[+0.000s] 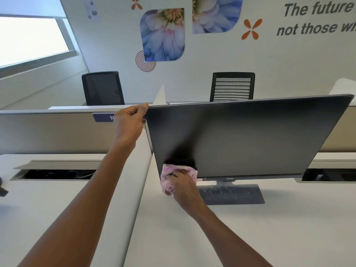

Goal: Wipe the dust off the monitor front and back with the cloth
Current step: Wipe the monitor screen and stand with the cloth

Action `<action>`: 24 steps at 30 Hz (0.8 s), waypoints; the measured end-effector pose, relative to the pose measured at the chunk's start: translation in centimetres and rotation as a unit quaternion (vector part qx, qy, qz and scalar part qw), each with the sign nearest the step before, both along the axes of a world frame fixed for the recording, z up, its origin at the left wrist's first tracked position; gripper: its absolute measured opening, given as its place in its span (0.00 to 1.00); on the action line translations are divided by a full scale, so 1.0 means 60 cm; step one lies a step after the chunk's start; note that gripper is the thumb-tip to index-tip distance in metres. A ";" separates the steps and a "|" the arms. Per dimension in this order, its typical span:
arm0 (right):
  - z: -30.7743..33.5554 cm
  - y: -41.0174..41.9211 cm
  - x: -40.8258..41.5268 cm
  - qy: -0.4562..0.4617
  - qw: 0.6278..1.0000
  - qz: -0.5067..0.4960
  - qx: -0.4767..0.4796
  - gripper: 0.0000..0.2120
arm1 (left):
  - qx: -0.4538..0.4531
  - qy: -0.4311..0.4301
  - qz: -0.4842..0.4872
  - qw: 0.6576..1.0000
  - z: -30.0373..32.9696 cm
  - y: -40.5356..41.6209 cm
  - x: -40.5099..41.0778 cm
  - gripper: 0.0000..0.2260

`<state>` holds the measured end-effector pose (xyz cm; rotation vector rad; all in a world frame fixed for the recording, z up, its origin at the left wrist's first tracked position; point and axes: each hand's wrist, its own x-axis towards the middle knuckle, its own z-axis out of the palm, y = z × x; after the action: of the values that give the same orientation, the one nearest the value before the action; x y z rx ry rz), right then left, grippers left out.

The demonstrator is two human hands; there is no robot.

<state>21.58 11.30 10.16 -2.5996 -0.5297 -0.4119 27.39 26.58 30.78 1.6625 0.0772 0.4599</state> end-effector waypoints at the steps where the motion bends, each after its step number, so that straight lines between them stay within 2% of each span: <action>1: -0.011 0.000 -0.003 0.013 1.000 -0.011 -0.002 0.19 | 0.001 0.000 0.001 1.000 0.000 0.000 0.000 0.12; 3: -0.018 0.002 -0.010 0.014 0.999 -0.042 0.019 0.19 | 0.000 -0.001 0.002 1.000 0.001 0.000 -0.002 0.13; 5: 0.001 0.015 -0.011 -0.028 0.997 -0.056 0.046 0.19 | 0.000 -0.004 0.001 1.000 0.003 -0.003 -0.003 0.13; 7: 0.030 0.038 -0.006 -0.080 0.994 -0.046 0.064 0.20 | 0.001 -0.009 -0.001 1.000 0.004 -0.005 -0.003 0.12; 9: 0.048 0.060 0.000 -0.089 0.994 -0.026 0.061 0.21 | 0.004 -0.010 0.000 1.000 0.003 -0.005 -0.002 0.12; 13: 0.025 0.076 0.005 -0.023 1.000 0.020 0.003 0.20 | -0.003 -0.004 -0.005 1.000 -0.001 0.004 0.005 0.11; 16: -0.002 0.066 0.001 0.025 0.999 0.029 -0.006 0.21 | -0.005 -0.004 -0.006 1.000 -0.001 0.002 0.004 0.12; 20: -0.018 0.033 0.007 0.093 0.995 0.002 -0.042 0.23 | -0.007 -0.008 0.000 1.000 0.003 -0.003 -0.001 0.13; 24: -0.007 -0.016 0.001 0.082 0.991 -0.075 -0.080 0.17 | -0.002 -0.006 0.005 1.000 0.003 -0.003 -0.004 0.14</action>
<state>21.62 10.33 9.73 -2.8078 -0.3246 -0.2079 27.14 26.41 30.97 1.6561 0.0767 0.4773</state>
